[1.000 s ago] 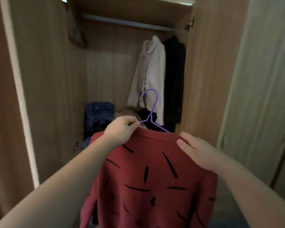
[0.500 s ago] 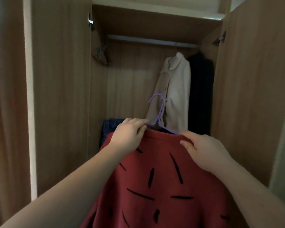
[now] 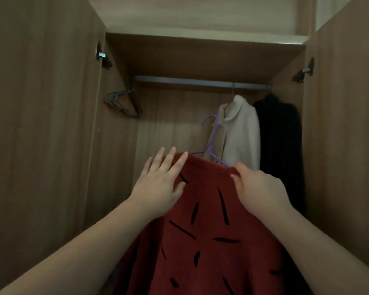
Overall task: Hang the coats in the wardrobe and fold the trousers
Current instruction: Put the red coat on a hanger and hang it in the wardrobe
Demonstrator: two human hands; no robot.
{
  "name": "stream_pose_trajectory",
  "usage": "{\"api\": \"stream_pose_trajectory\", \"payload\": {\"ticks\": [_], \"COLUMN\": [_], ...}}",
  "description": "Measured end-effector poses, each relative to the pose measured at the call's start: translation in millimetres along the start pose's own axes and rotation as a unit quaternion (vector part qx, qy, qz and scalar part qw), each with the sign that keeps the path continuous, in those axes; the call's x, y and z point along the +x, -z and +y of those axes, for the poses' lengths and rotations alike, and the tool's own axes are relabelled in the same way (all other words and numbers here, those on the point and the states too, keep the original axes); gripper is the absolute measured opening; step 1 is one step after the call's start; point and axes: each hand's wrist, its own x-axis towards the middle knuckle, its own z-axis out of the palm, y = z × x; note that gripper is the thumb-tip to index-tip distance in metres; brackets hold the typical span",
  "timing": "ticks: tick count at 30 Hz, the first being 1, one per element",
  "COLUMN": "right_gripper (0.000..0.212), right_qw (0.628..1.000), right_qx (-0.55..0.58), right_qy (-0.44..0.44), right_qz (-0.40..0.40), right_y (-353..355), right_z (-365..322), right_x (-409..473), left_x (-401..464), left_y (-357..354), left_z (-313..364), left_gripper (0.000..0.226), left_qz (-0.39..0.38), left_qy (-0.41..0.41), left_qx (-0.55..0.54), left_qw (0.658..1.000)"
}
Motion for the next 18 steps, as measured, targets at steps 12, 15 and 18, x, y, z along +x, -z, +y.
{"api": "stream_pose_trajectory", "payload": {"ticks": [12, 15, 18], "right_gripper": [0.021, 0.021, 0.021], "right_qw": [0.994, 0.991, 0.987], "right_qx": [-0.076, -0.091, -0.122], "right_qy": [-0.02, -0.047, -0.063], "right_qz": [0.076, 0.084, 0.084], "right_y": [-92, -107, -119], "right_z": [37, 40, 40], "right_x": [171, 211, 246], "left_x": [160, 196, 231], "left_y": [-97, -125, -153], "left_z": [-72, -93, -111], "left_gripper": [0.069, 0.069, 0.07], "left_qz": [0.085, 0.104, 0.12], "left_qy": [0.002, 0.006, -0.001], "left_qx": [0.001, -0.044, -0.072], "left_qw": [0.996, 0.994, 0.99]}}
